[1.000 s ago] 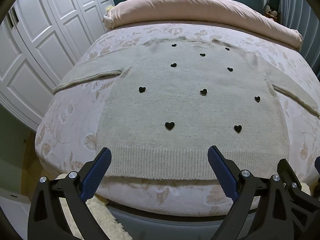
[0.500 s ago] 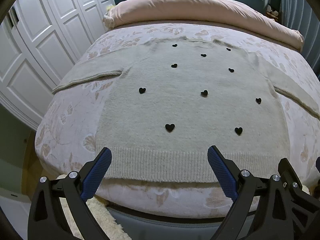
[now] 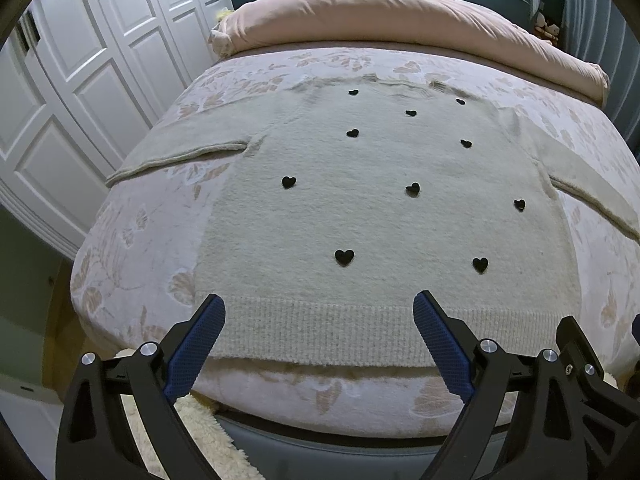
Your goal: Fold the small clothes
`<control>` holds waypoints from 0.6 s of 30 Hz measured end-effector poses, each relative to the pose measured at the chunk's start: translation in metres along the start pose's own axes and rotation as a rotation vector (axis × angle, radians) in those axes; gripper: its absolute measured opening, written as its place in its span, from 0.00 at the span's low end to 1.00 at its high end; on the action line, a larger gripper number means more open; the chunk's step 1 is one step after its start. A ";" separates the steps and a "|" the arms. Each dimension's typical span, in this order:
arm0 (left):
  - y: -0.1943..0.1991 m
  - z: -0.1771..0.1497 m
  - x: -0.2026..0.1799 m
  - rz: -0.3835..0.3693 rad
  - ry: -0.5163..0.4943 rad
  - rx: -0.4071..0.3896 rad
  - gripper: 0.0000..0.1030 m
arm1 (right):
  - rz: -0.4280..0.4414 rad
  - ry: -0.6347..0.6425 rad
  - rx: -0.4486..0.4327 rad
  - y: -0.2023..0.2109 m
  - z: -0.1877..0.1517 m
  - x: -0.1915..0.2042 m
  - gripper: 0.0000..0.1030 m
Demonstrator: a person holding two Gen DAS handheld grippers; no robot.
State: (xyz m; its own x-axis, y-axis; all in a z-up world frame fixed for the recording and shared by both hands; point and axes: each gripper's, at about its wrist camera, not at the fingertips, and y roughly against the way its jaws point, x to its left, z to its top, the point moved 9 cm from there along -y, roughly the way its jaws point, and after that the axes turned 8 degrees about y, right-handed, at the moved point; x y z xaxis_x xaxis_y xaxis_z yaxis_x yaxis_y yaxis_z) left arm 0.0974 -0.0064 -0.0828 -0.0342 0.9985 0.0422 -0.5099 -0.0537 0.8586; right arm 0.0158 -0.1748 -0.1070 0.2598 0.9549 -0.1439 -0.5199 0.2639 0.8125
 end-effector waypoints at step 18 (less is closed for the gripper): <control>0.002 0.002 0.005 0.008 -0.001 -0.002 0.89 | 0.000 -0.001 0.002 0.000 0.000 0.000 0.95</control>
State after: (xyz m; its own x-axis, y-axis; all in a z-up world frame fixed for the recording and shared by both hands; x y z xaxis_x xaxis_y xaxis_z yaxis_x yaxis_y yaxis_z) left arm 0.0977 -0.0011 -0.0799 -0.0374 0.9981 0.0494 -0.5111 -0.0616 0.8573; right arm 0.0159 -0.1744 -0.1072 0.2602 0.9549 -0.1433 -0.5185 0.2633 0.8135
